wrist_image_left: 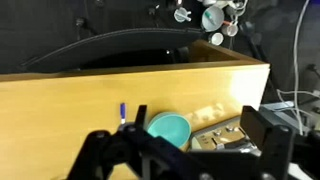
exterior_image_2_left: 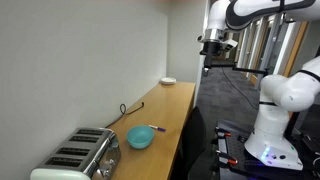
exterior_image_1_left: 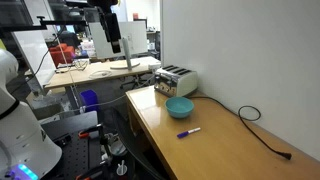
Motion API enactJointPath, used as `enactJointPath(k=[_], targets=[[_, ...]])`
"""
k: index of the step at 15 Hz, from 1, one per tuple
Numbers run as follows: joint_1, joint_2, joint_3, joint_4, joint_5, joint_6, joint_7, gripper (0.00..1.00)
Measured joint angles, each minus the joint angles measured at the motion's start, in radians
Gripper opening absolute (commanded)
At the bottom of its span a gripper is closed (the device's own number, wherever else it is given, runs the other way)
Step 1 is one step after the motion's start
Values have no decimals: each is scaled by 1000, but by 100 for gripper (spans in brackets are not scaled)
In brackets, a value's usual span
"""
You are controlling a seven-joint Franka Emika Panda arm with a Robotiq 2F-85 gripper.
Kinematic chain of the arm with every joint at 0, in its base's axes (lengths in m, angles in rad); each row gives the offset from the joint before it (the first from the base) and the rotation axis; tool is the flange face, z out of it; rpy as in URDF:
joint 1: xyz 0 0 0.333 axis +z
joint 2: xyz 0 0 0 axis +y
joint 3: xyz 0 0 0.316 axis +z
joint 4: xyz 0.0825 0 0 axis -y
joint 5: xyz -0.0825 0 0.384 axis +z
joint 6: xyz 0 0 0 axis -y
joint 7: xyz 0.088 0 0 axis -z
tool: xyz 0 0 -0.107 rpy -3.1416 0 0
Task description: Move the marker from left to right
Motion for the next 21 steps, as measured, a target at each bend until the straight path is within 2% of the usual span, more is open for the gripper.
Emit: enactJointPath(k=[9, 12, 16, 21], targets=[[-1, 2, 0, 0, 0, 3, 0, 100], [2, 50, 13, 10, -11, 58, -12, 100], [7, 269, 31, 74, -32, 208, -34, 100], [-1, 673, 28, 229, -32, 412, -92, 100]])
